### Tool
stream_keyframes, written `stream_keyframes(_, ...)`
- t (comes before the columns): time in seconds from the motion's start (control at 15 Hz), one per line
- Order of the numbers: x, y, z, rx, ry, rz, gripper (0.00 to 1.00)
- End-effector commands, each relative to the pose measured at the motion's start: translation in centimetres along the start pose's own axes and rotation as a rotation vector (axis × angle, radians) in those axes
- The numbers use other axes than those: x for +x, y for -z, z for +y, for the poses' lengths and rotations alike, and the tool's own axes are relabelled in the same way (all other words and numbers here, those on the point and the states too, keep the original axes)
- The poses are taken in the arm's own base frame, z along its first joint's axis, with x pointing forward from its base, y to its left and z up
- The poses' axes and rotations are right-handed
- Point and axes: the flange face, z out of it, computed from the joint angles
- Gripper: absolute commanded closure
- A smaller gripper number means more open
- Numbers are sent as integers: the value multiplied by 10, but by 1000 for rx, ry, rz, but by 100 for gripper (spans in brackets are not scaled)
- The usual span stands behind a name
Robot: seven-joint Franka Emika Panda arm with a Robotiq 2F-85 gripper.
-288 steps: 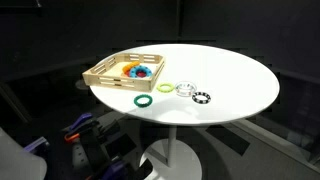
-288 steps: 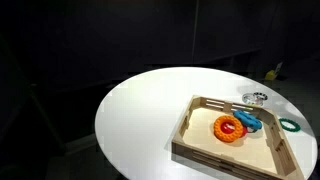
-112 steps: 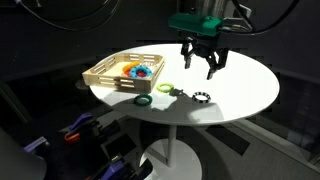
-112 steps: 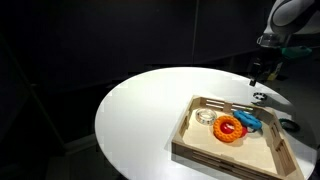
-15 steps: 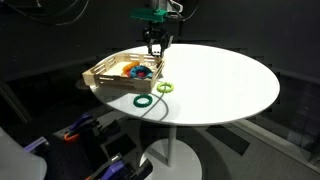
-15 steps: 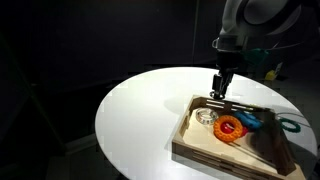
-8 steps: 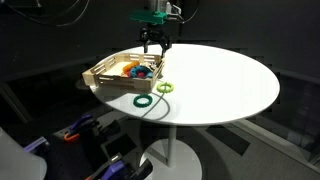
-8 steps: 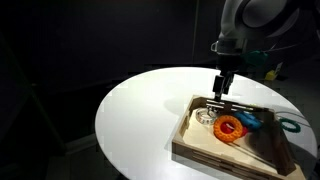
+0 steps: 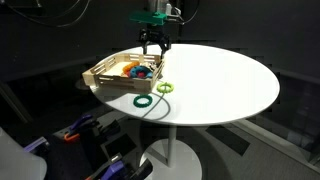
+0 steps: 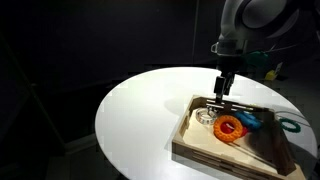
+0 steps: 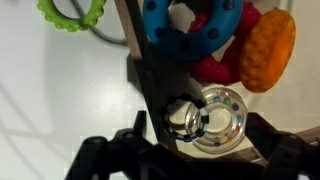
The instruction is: Put the transparent and stripped rings in the box, then remove the orange ring from the box and move the box behind
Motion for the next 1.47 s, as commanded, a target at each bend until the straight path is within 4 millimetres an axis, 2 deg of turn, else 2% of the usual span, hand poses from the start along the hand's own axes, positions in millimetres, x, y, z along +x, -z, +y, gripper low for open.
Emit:
stream_keyframes(0.0,0,1,0,0,0,-1,0)
stream_keyframes(0.2,-1,0,-3,-7,11,0,0)
stream_keyframes(0.53,-7,5,-24,7,70,10,0)
stream_keyframes(0.87,-22,5,-40,-1,133,3,0)
stream_keyframes(1.4,-46,-14,-54,-1,198,-24,0)
